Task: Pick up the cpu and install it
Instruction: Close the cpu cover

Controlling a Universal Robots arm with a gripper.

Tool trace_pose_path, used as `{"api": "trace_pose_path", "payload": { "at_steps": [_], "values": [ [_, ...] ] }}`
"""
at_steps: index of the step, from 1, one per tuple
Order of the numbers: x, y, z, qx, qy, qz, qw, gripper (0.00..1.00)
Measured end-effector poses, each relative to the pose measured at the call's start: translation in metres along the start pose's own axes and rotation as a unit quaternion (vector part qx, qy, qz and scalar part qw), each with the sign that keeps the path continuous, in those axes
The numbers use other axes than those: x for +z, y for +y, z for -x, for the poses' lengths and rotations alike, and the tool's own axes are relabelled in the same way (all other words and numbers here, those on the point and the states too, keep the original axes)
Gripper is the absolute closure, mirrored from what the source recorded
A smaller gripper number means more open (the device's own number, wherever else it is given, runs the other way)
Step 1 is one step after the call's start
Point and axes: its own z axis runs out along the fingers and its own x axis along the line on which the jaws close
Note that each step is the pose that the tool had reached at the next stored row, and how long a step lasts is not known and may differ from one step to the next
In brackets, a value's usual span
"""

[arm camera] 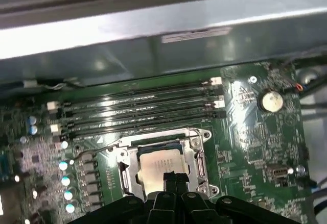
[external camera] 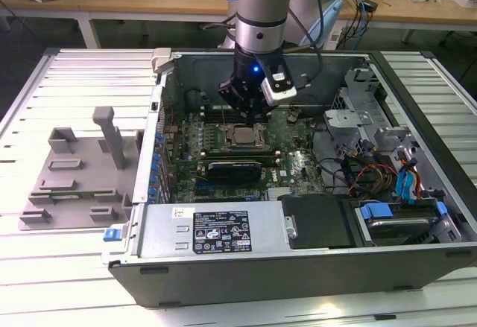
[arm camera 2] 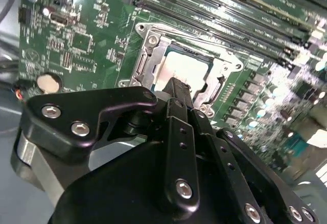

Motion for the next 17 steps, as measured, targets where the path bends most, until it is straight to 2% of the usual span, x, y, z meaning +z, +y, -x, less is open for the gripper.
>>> {"api": "trace_pose_path", "payload": {
  "at_steps": [2,5,13,17],
  "values": [
    [0.0001,0.0000,0.0000,-0.025,-0.0002,0.0002,0.9997,0.89],
    [0.0002,0.0000,0.0000,-0.061,-0.0006,0.0006,0.9981,0.89],
    [0.0002,0.0000,0.0000,-0.062,-0.0007,0.0006,0.9981,0.89],
    [0.0004,-0.0036,-0.0011,-0.062,-0.0006,0.0006,0.9980,0.89]
  ]
}}
